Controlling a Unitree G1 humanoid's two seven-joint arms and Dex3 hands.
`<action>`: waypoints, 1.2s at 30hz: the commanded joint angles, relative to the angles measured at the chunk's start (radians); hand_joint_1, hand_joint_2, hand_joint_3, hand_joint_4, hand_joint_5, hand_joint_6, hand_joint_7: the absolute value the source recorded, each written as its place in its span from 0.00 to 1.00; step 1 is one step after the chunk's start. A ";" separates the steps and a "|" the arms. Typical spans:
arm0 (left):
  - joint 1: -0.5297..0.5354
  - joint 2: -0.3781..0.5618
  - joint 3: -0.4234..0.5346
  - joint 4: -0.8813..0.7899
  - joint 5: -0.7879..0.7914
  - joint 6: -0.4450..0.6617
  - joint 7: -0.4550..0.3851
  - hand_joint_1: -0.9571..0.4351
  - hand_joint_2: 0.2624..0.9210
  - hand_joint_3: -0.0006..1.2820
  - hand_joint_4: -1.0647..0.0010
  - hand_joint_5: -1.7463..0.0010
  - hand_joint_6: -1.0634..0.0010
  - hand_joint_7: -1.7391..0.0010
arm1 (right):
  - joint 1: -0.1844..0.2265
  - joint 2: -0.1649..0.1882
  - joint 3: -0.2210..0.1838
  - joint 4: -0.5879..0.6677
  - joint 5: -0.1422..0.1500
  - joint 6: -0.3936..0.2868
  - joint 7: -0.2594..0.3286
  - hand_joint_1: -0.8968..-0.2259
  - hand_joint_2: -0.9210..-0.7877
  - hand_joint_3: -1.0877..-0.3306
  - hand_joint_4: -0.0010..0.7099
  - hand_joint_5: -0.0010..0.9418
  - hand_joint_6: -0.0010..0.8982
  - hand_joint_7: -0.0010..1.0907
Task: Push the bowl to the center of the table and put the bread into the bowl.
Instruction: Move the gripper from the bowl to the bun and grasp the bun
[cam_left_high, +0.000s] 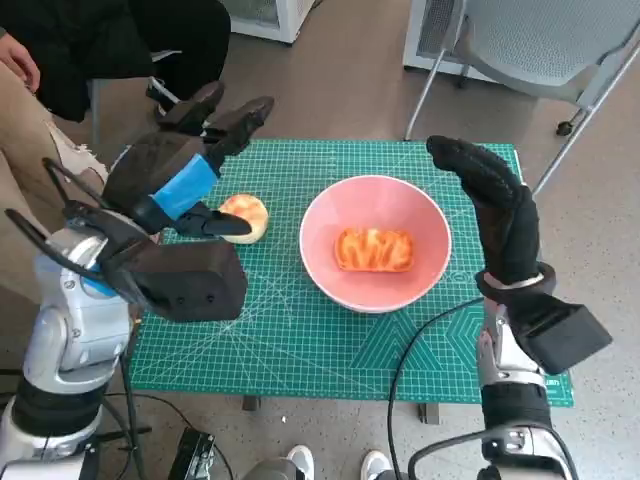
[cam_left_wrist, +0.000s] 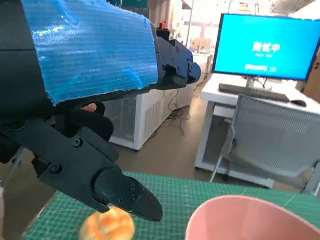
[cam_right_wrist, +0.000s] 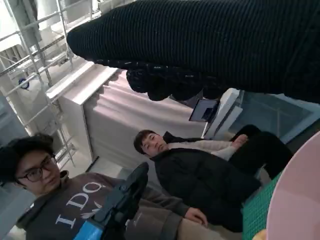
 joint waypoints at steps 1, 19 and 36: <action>0.024 0.014 -0.001 -0.005 -0.002 0.000 -0.010 0.27 0.70 0.00 1.00 1.00 0.86 1.00 | -0.007 0.005 0.000 0.027 0.017 0.005 0.028 0.34 0.00 0.40 0.27 0.00 0.00 0.45; -0.012 -0.015 -0.043 0.062 -0.001 0.074 -0.059 0.28 0.70 0.00 1.00 1.00 0.88 1.00 | -0.019 0.001 -0.004 0.039 0.059 0.012 0.099 0.33 0.00 0.40 0.26 0.00 0.00 0.45; -0.167 -0.084 -0.154 0.383 0.083 0.115 0.026 0.27 0.69 0.00 1.00 1.00 0.87 1.00 | -0.007 -0.012 -0.016 0.016 0.082 0.036 0.129 0.32 0.00 0.40 0.26 0.00 0.00 0.44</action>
